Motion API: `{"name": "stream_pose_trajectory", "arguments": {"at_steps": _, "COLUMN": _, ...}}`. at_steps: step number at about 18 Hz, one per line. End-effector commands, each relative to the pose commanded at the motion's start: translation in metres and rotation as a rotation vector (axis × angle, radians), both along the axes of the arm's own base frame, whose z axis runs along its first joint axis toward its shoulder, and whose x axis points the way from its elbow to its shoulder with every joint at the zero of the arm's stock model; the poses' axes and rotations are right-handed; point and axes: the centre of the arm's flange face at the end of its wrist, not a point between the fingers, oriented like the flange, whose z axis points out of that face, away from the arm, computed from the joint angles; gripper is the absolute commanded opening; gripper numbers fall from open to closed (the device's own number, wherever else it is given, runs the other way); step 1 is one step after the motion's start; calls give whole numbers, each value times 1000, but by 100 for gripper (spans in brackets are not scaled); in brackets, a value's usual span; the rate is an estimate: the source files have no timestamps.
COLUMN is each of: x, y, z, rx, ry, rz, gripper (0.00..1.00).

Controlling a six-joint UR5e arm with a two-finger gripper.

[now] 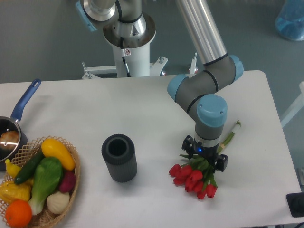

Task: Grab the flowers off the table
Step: 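Close the gripper around the tulip stems, then lift the gripped tulips up off the table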

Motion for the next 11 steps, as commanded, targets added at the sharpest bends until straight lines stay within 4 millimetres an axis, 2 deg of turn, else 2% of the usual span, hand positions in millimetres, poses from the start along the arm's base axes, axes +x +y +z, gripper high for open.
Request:
{"name": "stream_pose_trajectory", "arguments": {"at_steps": 2, "x": 0, "y": 0, "z": 0, "rx": -1, "ry": 1, "rz": 0, "gripper": 89}}
{"name": "stream_pose_trajectory", "arguments": {"at_steps": 3, "x": 0, "y": 0, "z": 0, "rx": -2, "ry": 0, "rz": 0, "gripper": 78}}
{"name": "stream_pose_trajectory", "arguments": {"at_steps": 4, "x": 0, "y": 0, "z": -1, "rx": -3, "ry": -2, "rz": 0, "gripper": 62}}
{"name": "stream_pose_trajectory", "arguments": {"at_steps": 6, "x": 2, "y": 0, "z": 0, "rx": -5, "ry": 0, "rz": -12, "gripper": 38}}
{"name": "stream_pose_trajectory", "arguments": {"at_steps": 8, "x": 1, "y": -1, "z": 7, "rx": -1, "ry": 11, "rz": -19, "gripper": 25}}
{"name": "stream_pose_trajectory", "arguments": {"at_steps": 11, "x": 1, "y": -2, "z": 23, "rx": 15, "ry": 27, "rz": -8, "gripper": 21}}
